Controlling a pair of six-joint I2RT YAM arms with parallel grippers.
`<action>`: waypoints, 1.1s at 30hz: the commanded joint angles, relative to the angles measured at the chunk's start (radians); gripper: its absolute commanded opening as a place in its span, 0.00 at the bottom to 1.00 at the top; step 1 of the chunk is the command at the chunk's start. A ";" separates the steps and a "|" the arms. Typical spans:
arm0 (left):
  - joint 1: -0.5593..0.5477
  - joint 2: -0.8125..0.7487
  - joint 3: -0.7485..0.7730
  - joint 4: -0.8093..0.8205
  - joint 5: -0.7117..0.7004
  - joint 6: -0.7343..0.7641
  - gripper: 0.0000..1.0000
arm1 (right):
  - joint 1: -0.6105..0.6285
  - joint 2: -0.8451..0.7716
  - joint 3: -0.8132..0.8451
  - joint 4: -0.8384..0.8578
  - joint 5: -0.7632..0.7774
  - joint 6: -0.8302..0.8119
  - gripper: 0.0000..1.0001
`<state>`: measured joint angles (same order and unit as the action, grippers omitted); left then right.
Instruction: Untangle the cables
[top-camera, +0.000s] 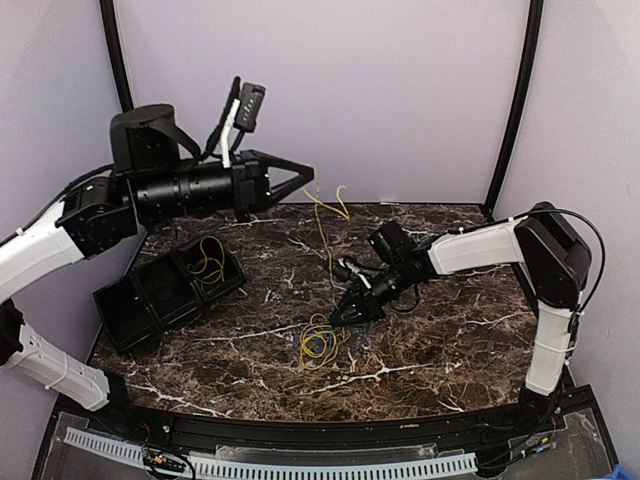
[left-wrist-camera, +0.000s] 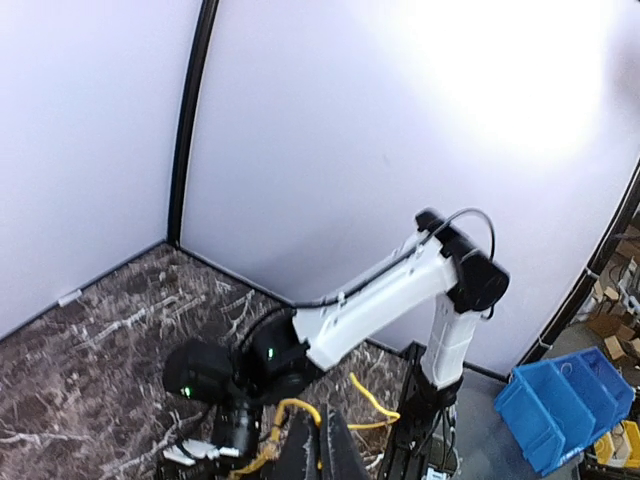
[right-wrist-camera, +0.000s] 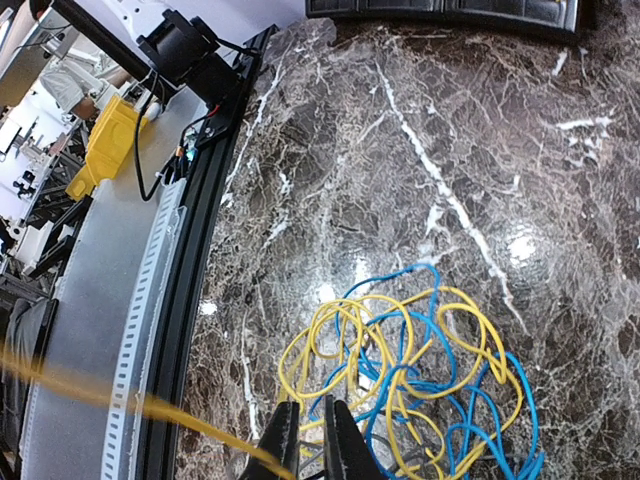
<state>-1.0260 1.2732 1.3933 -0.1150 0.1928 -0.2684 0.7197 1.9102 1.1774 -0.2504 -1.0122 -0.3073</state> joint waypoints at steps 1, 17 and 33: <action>-0.005 -0.075 0.207 -0.126 -0.077 0.069 0.00 | 0.003 0.046 -0.009 0.027 0.038 0.017 0.11; -0.004 0.044 0.828 -0.390 -0.422 0.214 0.00 | -0.075 0.060 -0.053 -0.001 0.321 0.001 0.20; -0.005 0.000 0.826 -0.242 -0.649 0.298 0.00 | -0.288 0.027 -0.033 0.002 0.602 0.065 0.37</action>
<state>-1.0260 1.2629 2.2070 -0.4122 -0.3958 -0.0273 0.4805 1.9442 1.1370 -0.2333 -0.4881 -0.2668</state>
